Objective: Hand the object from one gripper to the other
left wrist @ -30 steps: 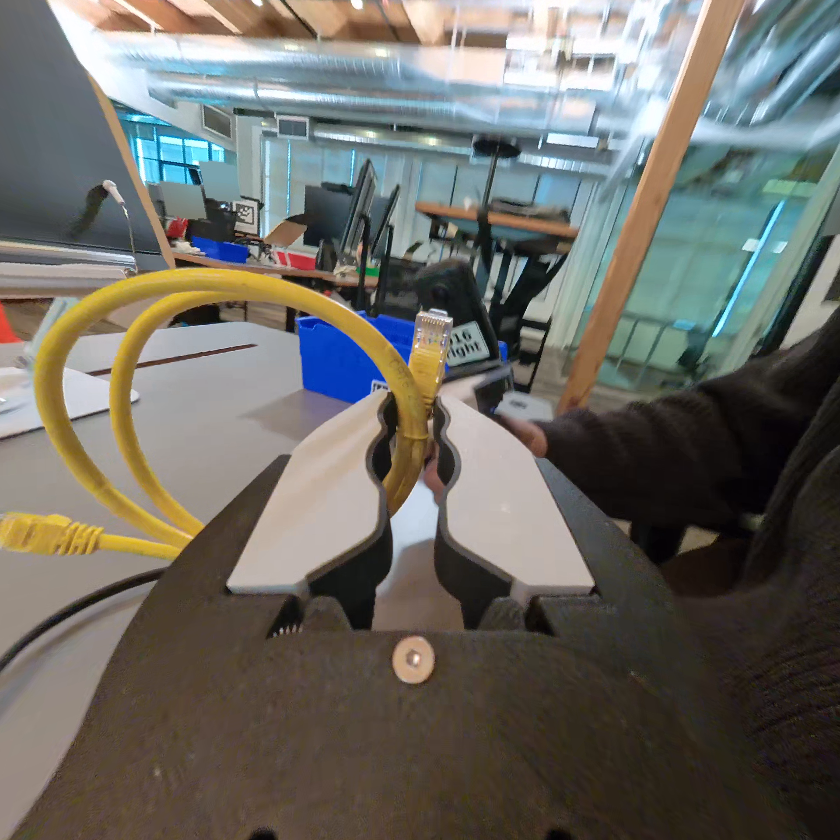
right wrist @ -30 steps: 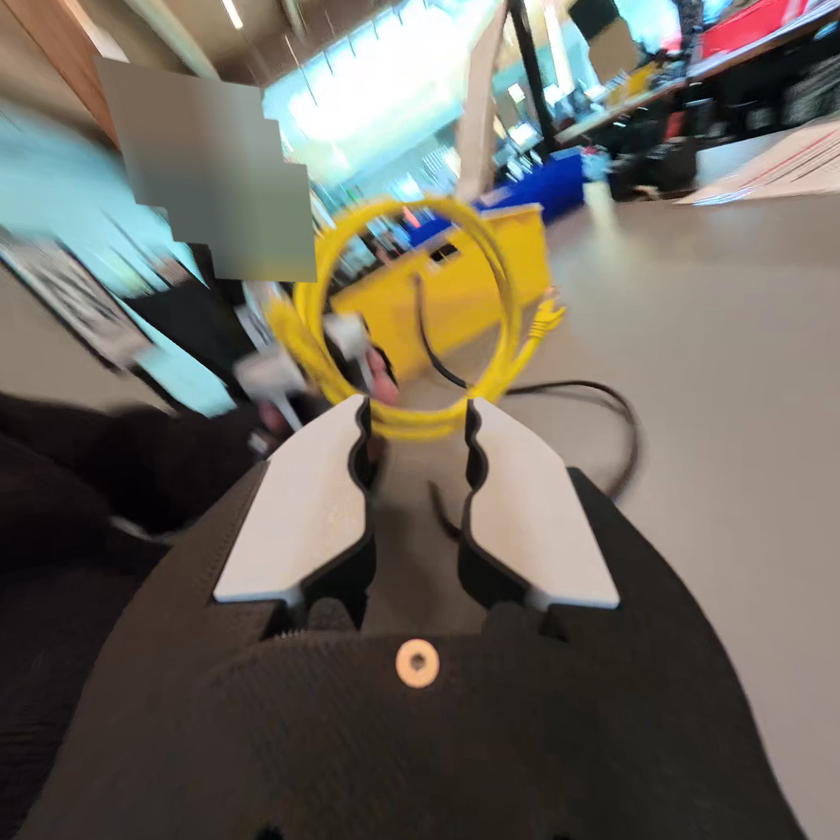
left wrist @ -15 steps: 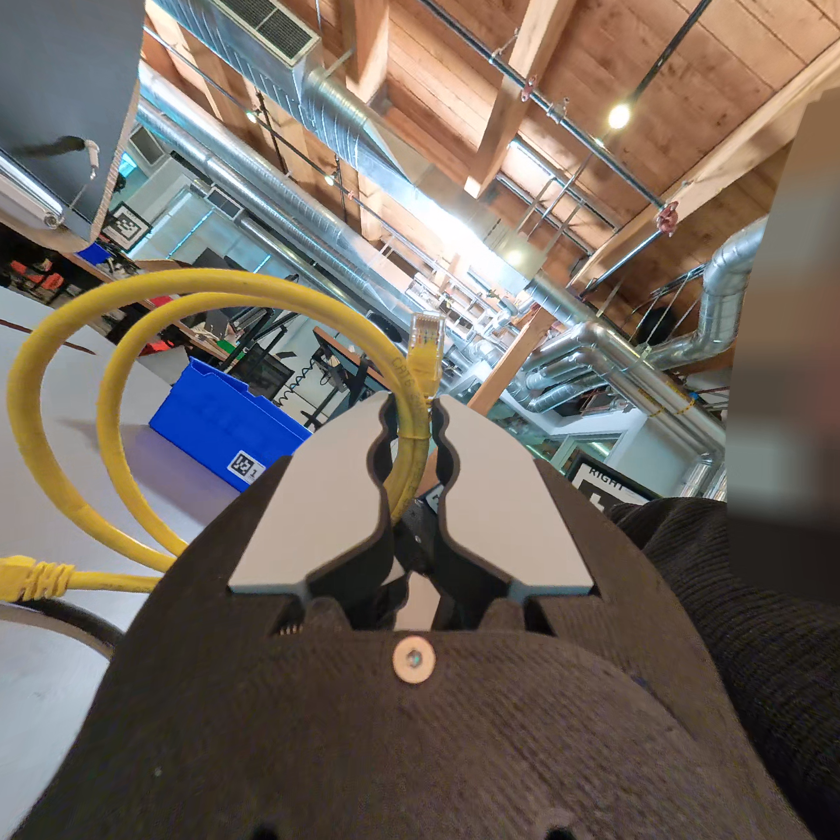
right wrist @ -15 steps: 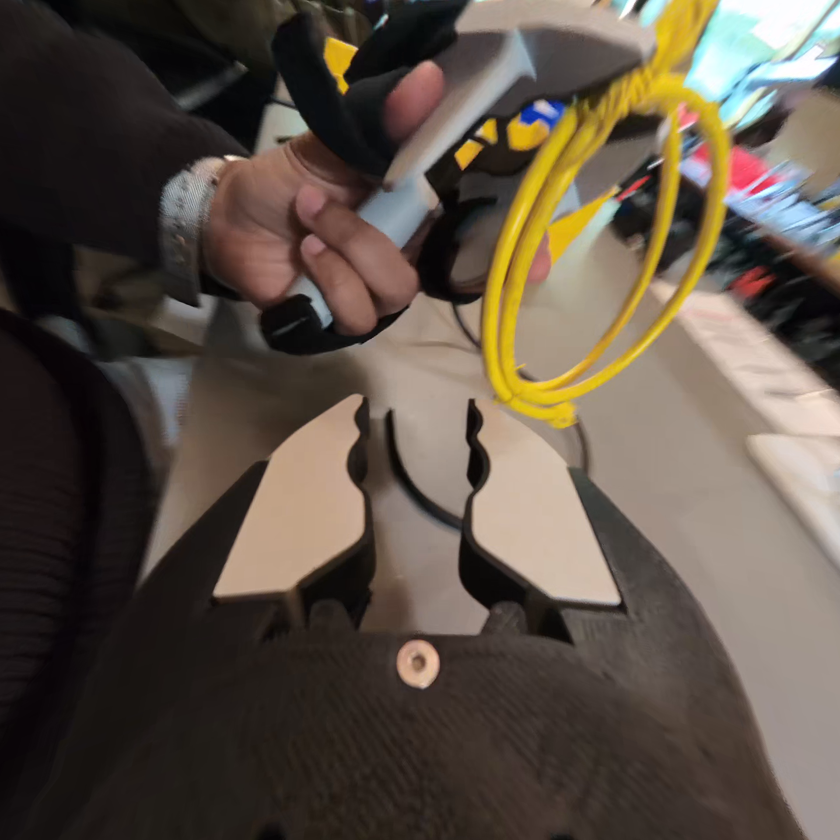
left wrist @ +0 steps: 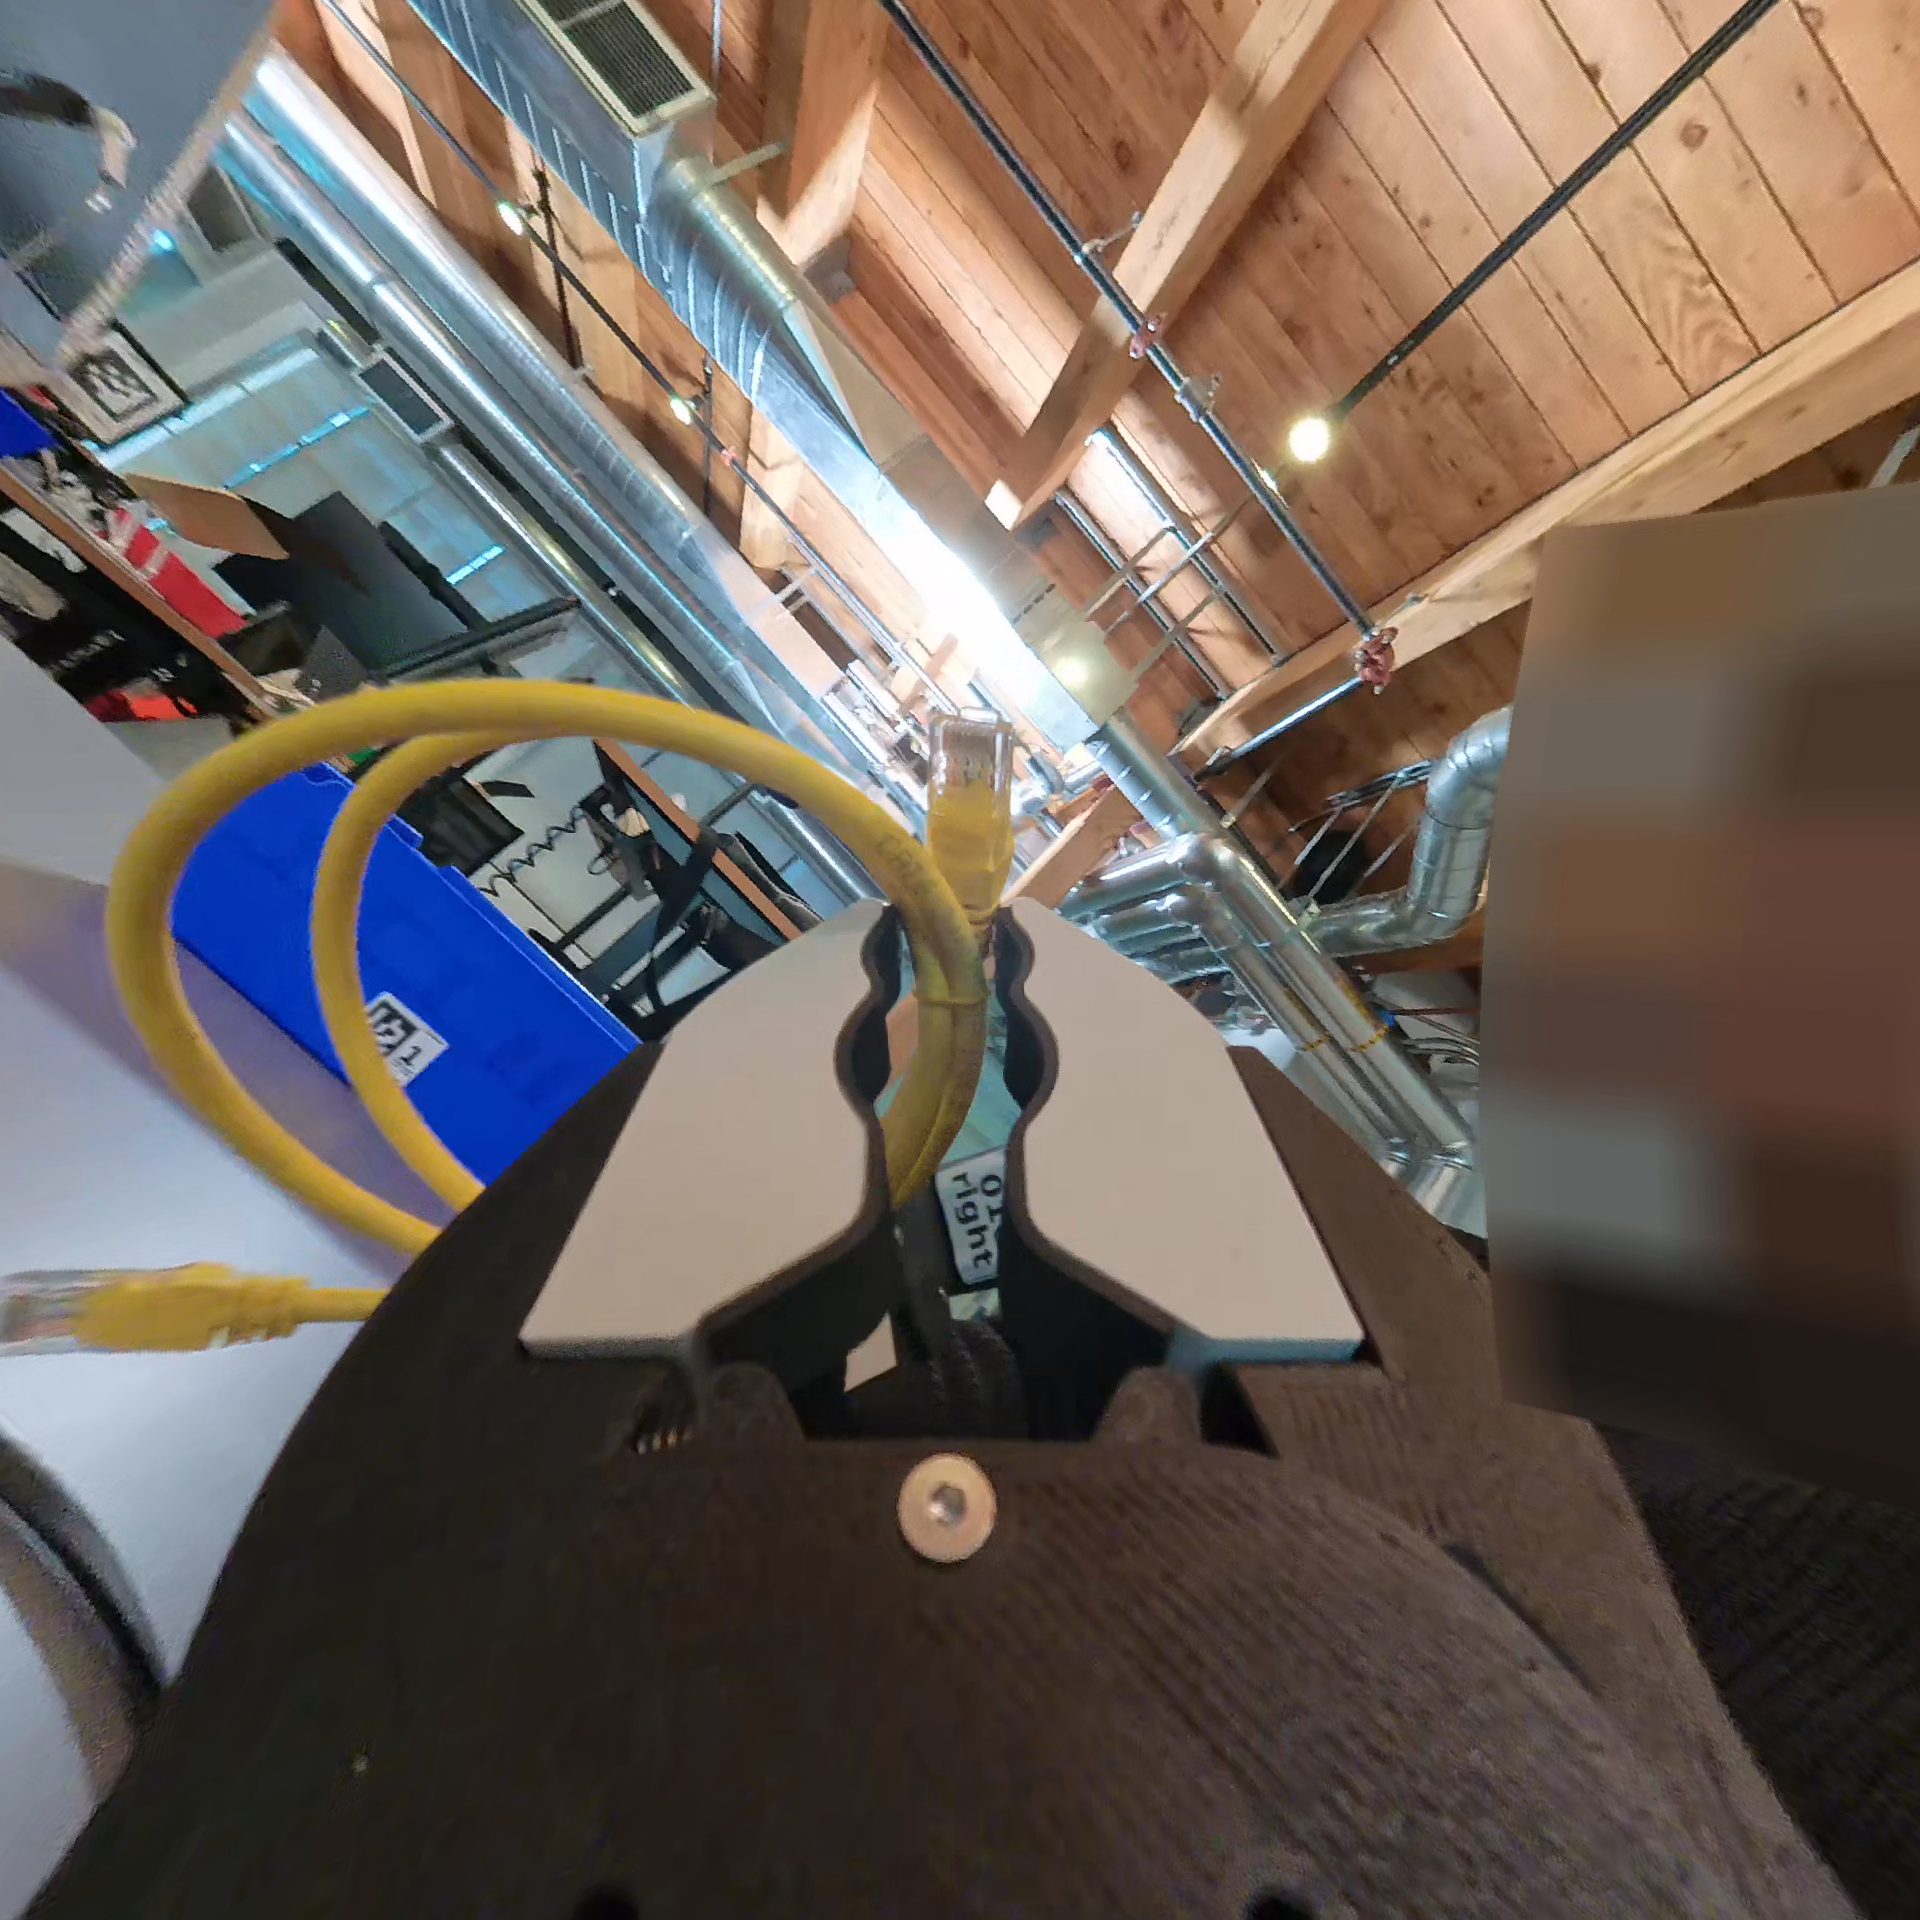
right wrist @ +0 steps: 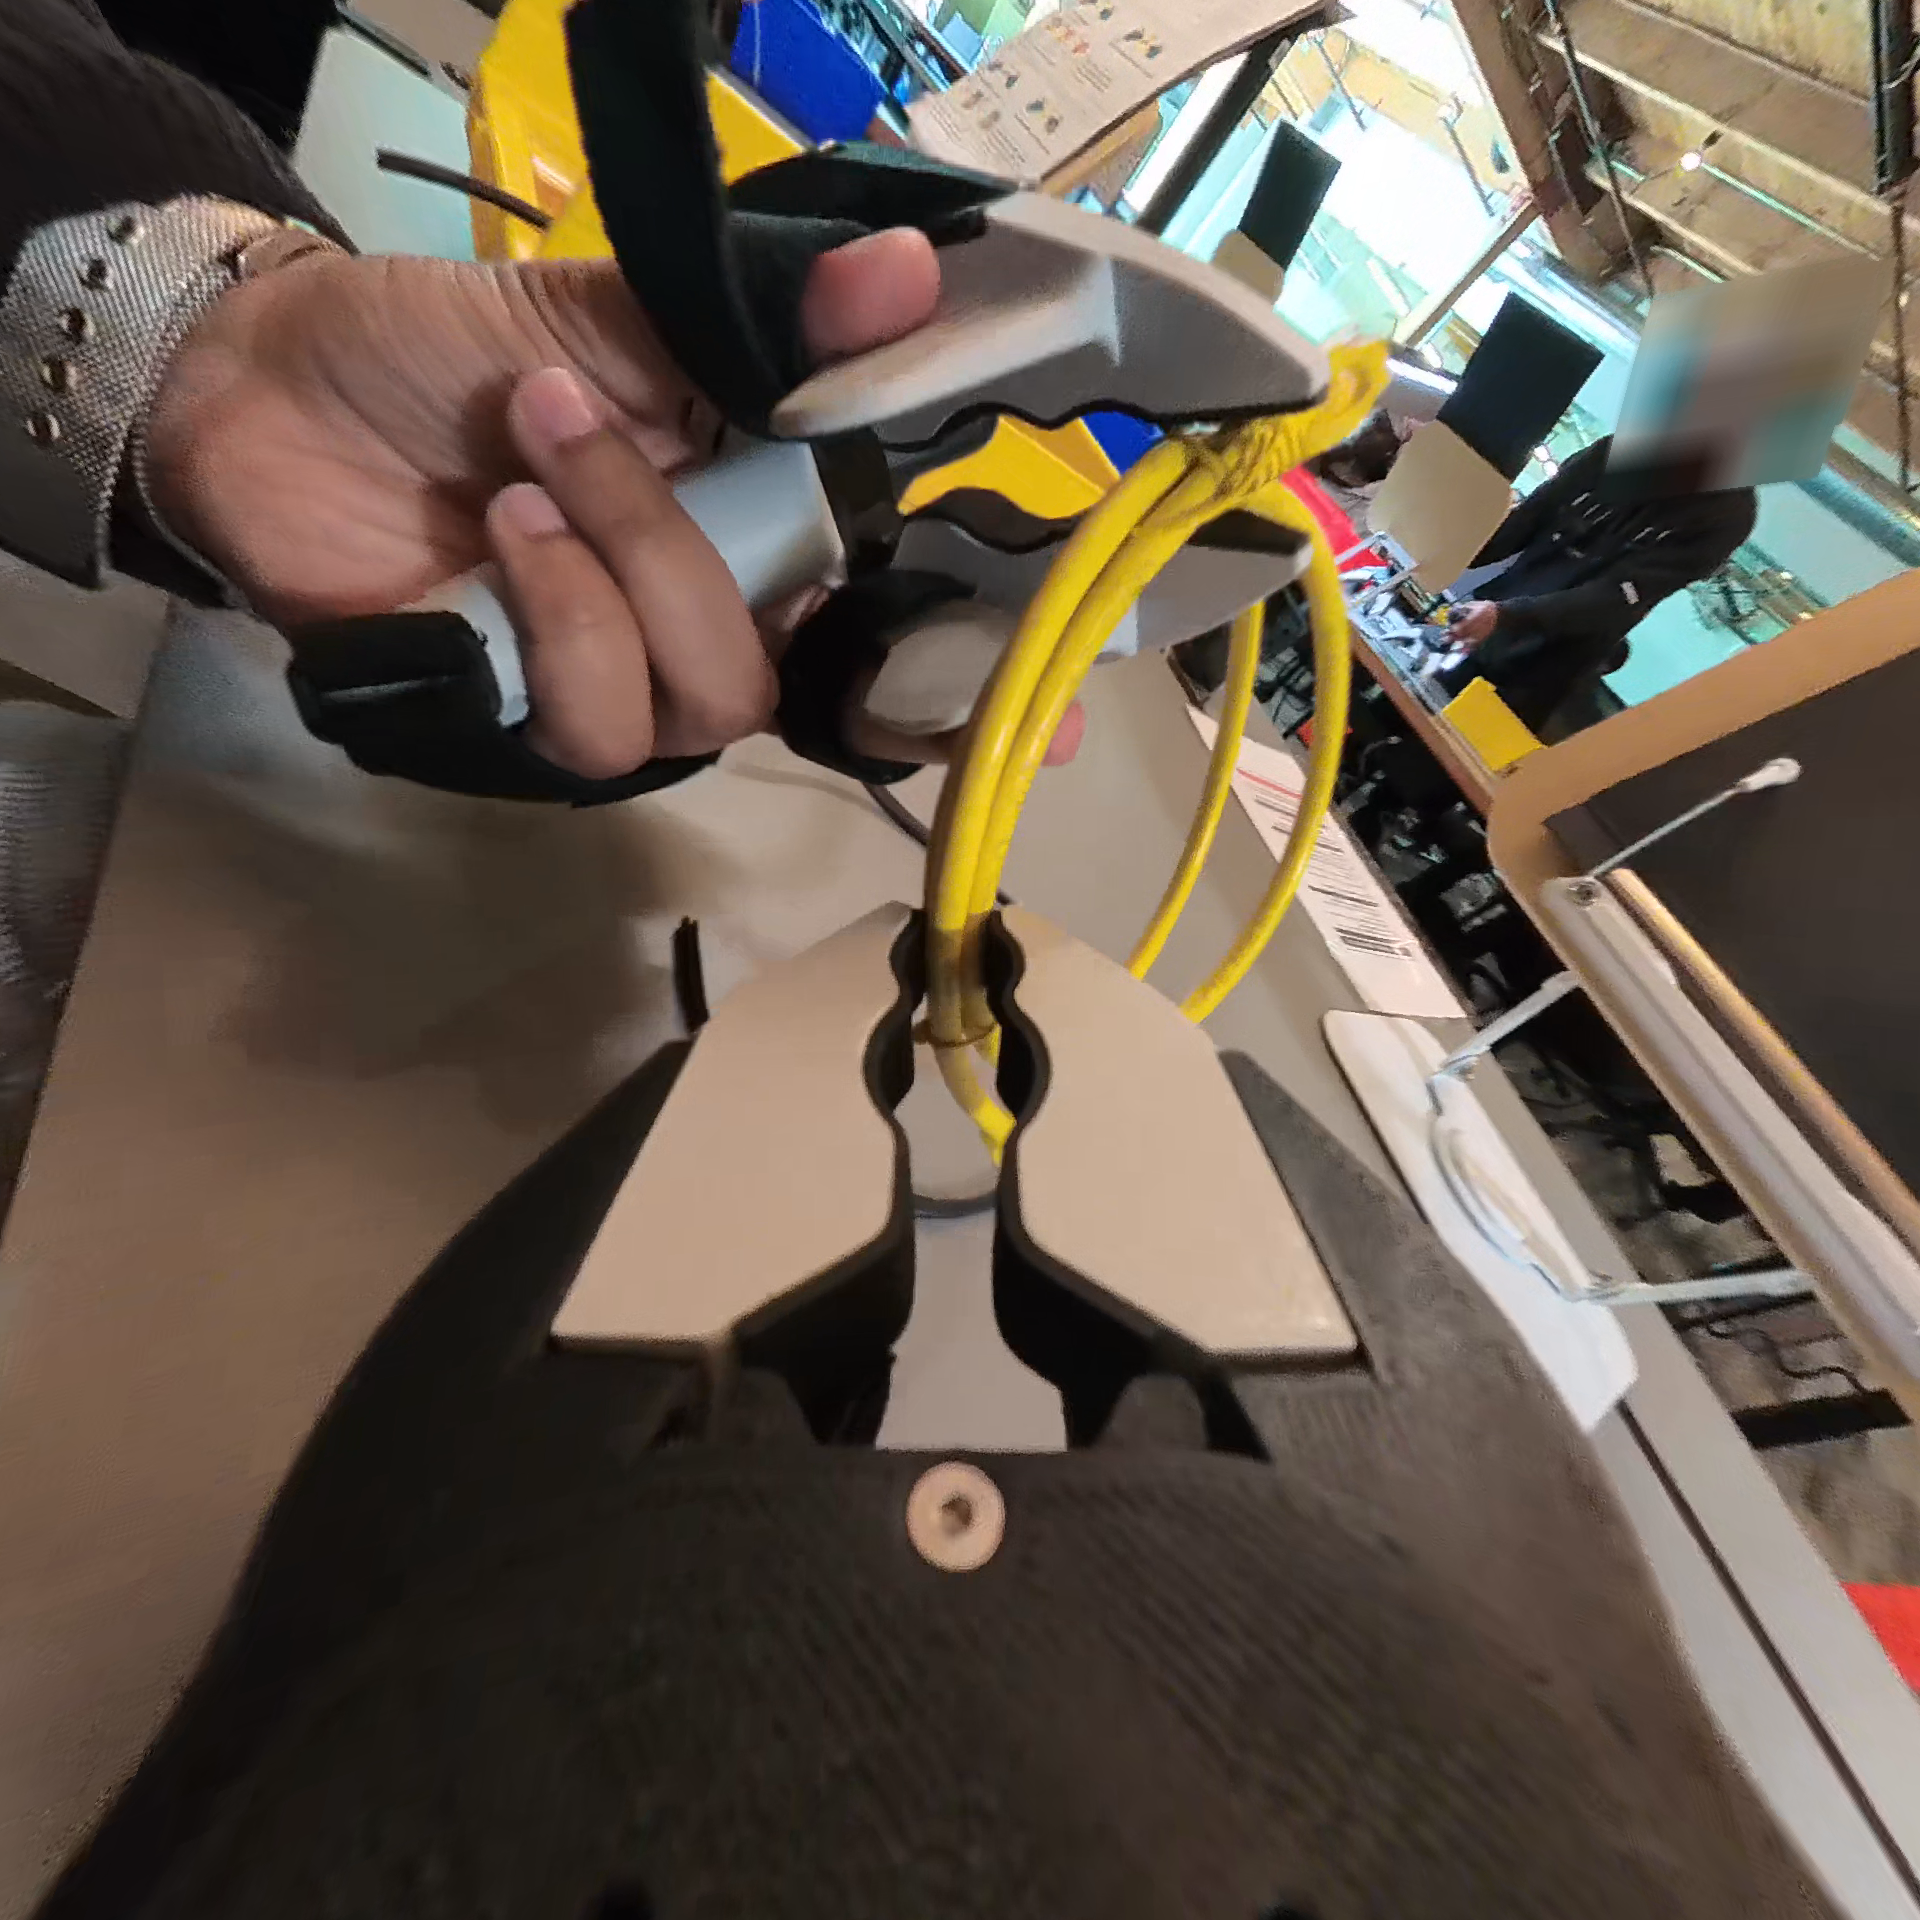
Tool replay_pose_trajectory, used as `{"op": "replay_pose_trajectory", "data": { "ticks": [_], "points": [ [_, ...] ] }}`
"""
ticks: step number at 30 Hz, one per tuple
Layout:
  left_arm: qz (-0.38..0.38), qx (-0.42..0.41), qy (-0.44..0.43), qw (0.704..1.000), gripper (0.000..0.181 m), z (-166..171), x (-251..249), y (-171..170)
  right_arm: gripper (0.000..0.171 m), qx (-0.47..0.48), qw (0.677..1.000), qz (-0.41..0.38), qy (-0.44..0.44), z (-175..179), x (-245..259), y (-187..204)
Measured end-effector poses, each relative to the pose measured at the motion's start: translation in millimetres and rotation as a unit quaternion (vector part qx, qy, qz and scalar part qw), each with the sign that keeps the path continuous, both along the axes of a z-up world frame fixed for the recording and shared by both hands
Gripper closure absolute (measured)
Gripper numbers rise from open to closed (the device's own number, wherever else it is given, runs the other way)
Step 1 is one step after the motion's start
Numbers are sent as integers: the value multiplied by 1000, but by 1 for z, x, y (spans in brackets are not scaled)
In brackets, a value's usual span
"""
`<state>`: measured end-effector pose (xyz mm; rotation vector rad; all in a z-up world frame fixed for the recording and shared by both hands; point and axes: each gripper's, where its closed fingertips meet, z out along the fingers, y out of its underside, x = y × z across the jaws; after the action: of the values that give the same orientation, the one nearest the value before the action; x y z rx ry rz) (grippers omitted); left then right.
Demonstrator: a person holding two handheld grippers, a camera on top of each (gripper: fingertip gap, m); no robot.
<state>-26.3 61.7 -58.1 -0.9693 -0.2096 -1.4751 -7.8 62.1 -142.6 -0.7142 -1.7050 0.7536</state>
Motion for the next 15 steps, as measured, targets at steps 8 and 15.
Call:
{"op": "replay_pose_trajectory", "data": {
  "ticks": [8, 15],
  "points": [
    [82, -22, 56, 995, 130, -8, -23, 8, 160, -112, 992, -11, 49, 32, 7, 22],
    [156, -93, 167, 969, 90, -31, -36, 27, 161, -329, 935, 129, 40, 55, 24, 9]
  ]
}}
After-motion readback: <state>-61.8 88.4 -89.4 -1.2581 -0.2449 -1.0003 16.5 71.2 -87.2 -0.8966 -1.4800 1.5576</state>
